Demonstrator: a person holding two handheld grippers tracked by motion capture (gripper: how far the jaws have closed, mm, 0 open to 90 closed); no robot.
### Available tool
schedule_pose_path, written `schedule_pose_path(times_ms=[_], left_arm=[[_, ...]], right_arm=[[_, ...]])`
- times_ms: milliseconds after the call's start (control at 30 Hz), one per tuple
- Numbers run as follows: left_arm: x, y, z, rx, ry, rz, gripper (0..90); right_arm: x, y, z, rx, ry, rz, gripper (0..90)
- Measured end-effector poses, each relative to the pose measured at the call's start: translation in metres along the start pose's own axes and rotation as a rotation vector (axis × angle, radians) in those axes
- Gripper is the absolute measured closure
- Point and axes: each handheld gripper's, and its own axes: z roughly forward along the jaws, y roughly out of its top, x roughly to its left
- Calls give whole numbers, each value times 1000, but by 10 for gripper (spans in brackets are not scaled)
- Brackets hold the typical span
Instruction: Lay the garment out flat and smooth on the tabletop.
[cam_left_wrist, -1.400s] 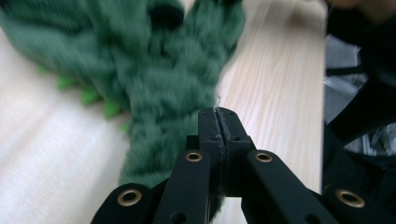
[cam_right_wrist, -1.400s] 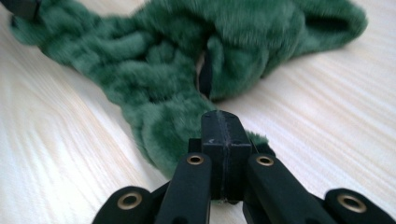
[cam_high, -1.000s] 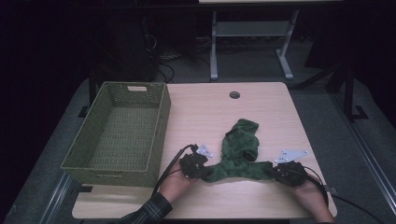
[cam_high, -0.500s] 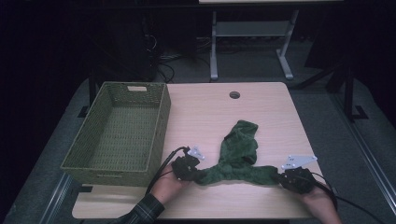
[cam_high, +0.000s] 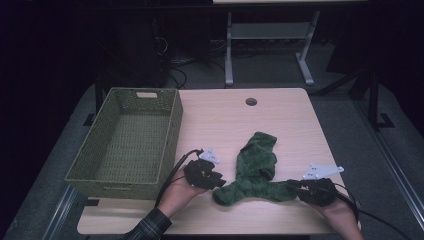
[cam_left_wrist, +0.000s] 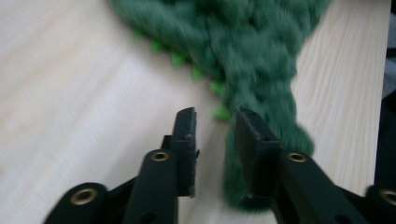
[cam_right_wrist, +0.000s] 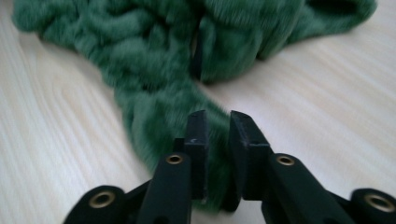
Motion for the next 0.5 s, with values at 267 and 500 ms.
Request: schedule_pose_path(times_ms=[267,500], left_arm=[[21,46,12,-54,6,40,558],[39,76,32,-88,-17,62,537]], right_arm=[[-5,12,11,-29,2,27,661],[-4,10,14,-18,6,39,631]])
